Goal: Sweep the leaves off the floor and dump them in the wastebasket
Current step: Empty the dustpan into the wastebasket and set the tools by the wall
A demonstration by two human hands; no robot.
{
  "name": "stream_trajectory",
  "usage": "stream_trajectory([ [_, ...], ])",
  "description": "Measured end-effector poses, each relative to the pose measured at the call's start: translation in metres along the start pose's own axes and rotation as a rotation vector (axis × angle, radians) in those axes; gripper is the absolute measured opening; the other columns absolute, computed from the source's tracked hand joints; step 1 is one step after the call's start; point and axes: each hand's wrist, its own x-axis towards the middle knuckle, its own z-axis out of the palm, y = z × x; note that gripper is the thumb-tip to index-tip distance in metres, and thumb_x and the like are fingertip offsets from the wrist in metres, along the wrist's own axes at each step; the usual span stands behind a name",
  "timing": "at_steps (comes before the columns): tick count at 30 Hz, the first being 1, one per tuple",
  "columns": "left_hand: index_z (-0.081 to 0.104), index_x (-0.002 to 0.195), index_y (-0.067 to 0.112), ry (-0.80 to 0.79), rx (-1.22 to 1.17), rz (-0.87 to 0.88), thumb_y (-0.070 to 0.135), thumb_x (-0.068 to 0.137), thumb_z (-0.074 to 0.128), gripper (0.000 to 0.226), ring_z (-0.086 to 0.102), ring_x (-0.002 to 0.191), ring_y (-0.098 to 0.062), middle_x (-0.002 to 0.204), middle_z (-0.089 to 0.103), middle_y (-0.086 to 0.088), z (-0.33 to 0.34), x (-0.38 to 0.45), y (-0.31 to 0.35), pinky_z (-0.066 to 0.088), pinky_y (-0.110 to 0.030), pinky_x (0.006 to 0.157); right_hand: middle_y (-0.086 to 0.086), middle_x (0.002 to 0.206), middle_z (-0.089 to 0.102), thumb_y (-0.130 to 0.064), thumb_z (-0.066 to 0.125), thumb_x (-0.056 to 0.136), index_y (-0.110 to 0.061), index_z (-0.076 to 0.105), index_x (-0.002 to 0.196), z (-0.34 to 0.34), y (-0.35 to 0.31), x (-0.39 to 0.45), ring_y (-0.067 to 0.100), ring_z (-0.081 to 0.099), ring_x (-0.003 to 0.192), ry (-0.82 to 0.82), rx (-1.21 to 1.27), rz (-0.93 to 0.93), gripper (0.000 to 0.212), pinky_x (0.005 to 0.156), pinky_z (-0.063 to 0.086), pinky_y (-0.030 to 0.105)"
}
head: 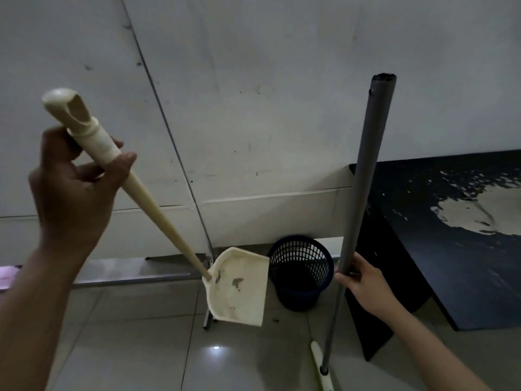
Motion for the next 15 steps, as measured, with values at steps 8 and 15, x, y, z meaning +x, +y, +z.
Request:
stream_trajectory([
  [8,0.042,0.094,0.045,-0.046,0.192,-0.039,0.029,0.078,0.07,0.036,0.058,0.074,0.021,0.084,0.062,0.035,0.005,-0.044,-0.02,0.047,-0.001,0.065,0.005,0.091,0.066,-0.005,0.067,0.078,-0.013,0.055,0.11,0.018,-0.006,0.02,0.019,0.064,0.087,-0.001,-0.025,0.019,0.035,0.087,0.048,0.031],
  [15,0.043,0.09,0.047,-0.164,0.237,-0.17,0.01,0.078,0.068,0.046,0.063,0.083,-0.018,0.095,0.06,-0.004,0.034,-0.077,-0.087,0.049,-0.006,0.065,0.004,0.092,0.065,-0.006,0.066,0.079,-0.018,0.053,0.103,0.043,-0.025,0.046,0.02,0.063,0.087,0.0,-0.012,0.018,0.03,0.085,0.048,0.031],
])
